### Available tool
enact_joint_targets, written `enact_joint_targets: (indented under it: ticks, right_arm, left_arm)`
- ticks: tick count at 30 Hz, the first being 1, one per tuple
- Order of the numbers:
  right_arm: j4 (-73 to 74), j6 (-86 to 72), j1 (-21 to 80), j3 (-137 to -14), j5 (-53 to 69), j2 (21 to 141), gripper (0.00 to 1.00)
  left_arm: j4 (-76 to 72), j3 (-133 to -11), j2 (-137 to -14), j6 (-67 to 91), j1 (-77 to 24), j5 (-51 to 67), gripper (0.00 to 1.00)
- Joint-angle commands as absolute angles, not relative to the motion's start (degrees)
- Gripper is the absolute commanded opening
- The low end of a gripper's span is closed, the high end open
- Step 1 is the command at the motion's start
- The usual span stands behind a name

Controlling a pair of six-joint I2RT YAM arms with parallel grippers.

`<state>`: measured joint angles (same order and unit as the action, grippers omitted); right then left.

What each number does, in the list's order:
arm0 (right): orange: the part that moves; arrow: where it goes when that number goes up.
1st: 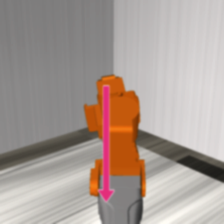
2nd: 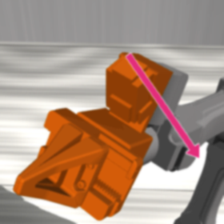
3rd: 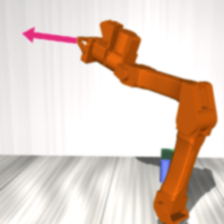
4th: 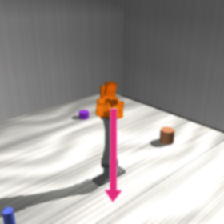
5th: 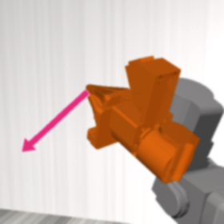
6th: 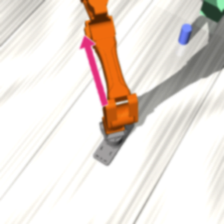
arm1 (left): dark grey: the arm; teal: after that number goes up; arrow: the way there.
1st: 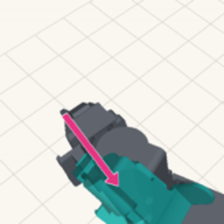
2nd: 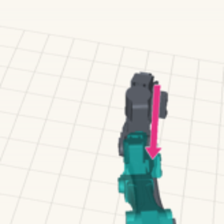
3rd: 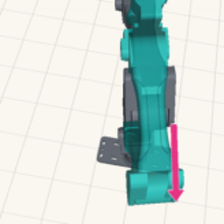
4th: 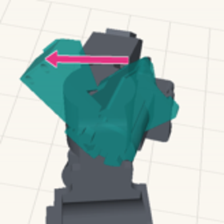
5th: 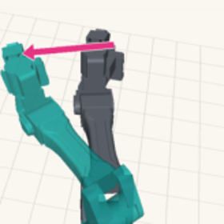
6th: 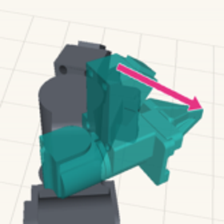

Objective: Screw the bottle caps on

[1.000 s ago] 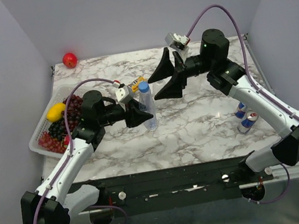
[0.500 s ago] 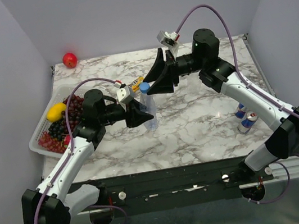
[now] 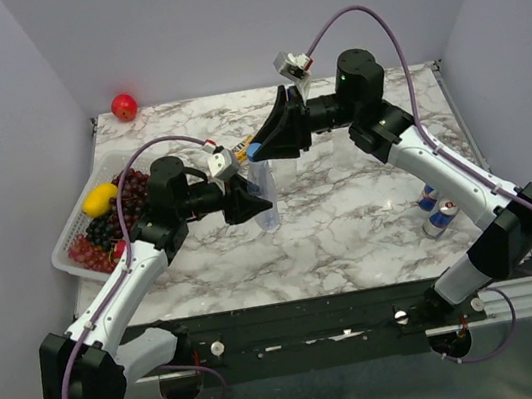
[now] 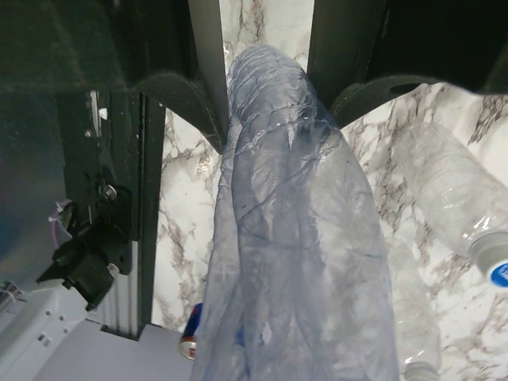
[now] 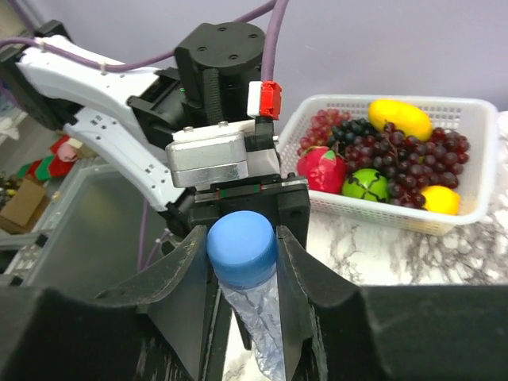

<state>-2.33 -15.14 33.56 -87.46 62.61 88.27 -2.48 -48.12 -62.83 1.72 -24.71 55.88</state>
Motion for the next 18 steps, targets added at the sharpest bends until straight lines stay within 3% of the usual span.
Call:
enact_joint_targets:
  ticks: [1, 2, 4, 9, 15, 18]
  right_arm:
    - [7.3, -5.7, 34.8, -88.9, 43.1, 85.7, 0.13]
    - [8.3, -4.8, 35.0, -88.2, 39.4, 84.8, 0.12]
    - [8.7, -2.0, 35.7, -85.7, 30.6, 82.4, 0.09]
    - [9.8, -2.6, 36.4, -85.0, 24.1, 81.4, 0.03]
    - [9.4, -3.0, 37.3, -84.5, 25.7, 81.4, 0.04]
    - [9.1, -4.4, 37.3, -84.8, 26.0, 81.1, 0.11]
  left_arm:
    - [-9.4, -47.3, -60.4, 6.6, -25.0, 44.1, 0.0]
    - [-9.4, -46.9, -59.3, 7.5, -25.9, 36.3, 0.0]
    - [-8.8, -47.2, -59.3, 8.4, -26.7, 31.6, 0.0]
    - [-5.2, -49.2, -60.6, 12.6, -27.9, 16.6, 0.0]
    - [-6.0, -48.5, -60.3, 12.4, -27.9, 19.0, 0.0]
    - [-4.5, -47.9, -59.6, 11.8, -27.9, 19.2, 0.0]
